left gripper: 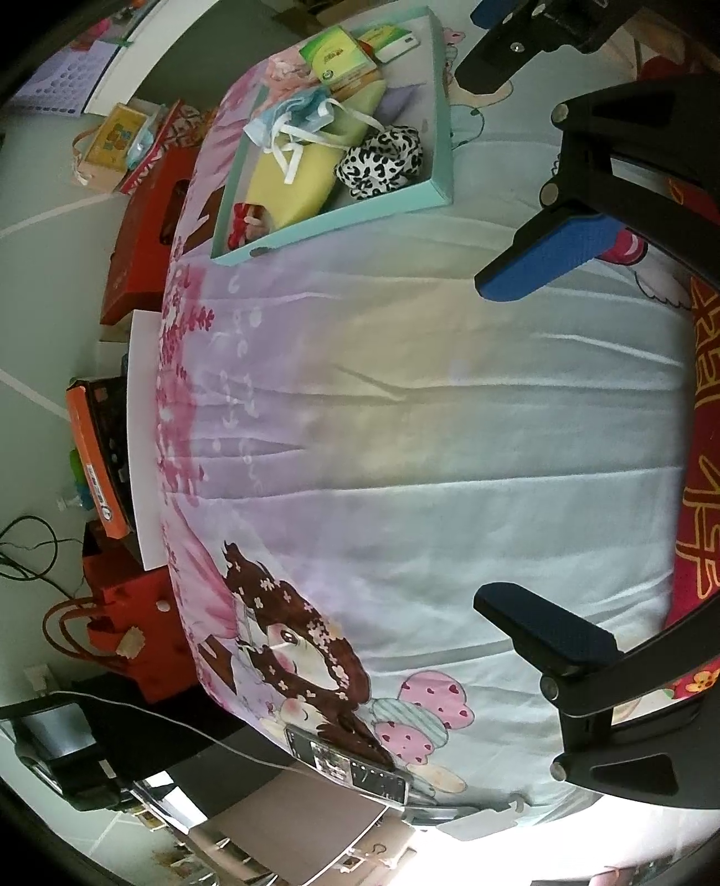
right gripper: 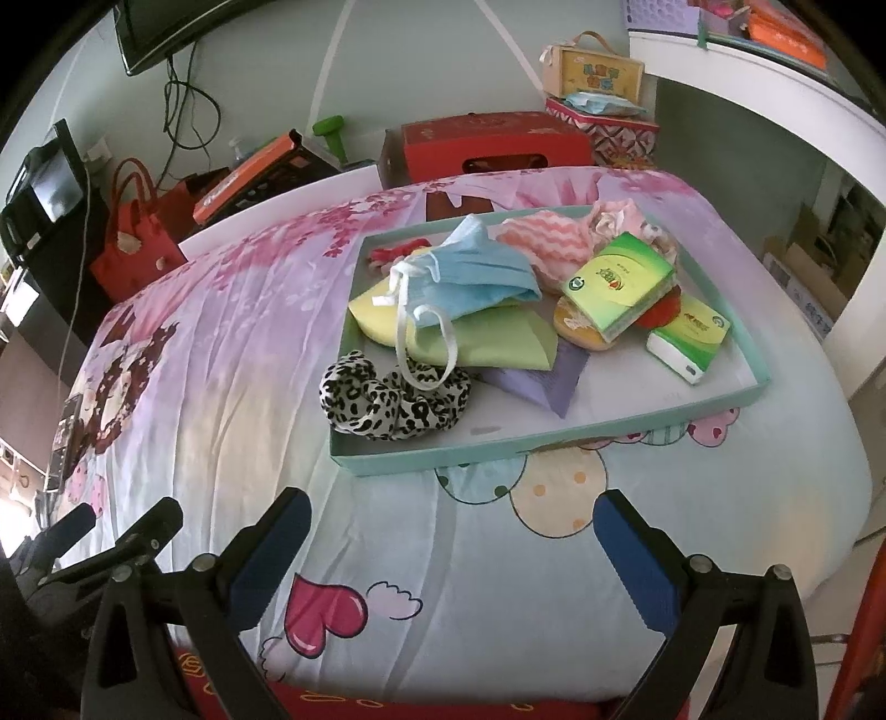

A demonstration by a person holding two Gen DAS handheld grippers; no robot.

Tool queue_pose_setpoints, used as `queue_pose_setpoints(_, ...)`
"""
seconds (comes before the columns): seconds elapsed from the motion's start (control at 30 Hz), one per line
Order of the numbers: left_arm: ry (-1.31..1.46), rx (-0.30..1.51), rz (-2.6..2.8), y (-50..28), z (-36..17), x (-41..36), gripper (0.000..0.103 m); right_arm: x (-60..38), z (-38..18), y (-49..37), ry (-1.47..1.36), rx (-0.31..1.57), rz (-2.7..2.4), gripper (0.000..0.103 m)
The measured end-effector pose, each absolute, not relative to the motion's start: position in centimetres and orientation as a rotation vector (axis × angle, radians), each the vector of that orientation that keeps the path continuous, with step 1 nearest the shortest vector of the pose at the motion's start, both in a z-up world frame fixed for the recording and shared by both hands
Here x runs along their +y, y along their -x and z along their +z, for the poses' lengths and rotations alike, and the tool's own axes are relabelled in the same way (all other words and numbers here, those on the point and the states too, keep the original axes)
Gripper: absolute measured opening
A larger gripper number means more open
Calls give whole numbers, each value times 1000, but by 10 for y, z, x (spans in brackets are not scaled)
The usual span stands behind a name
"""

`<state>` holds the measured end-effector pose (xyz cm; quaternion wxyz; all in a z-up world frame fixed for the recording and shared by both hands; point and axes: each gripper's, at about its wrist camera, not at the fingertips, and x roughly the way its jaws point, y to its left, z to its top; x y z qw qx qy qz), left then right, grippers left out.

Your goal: Organize soft objects

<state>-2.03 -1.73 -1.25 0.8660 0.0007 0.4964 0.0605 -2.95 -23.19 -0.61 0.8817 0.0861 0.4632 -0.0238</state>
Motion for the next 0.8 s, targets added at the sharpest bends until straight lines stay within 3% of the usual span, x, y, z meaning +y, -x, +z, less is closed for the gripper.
queue_pose_setpoints(0.8, -6, 1041, 108, 21, -13, -20, 101, -228, -9, 29, -150, 981, -57, 103)
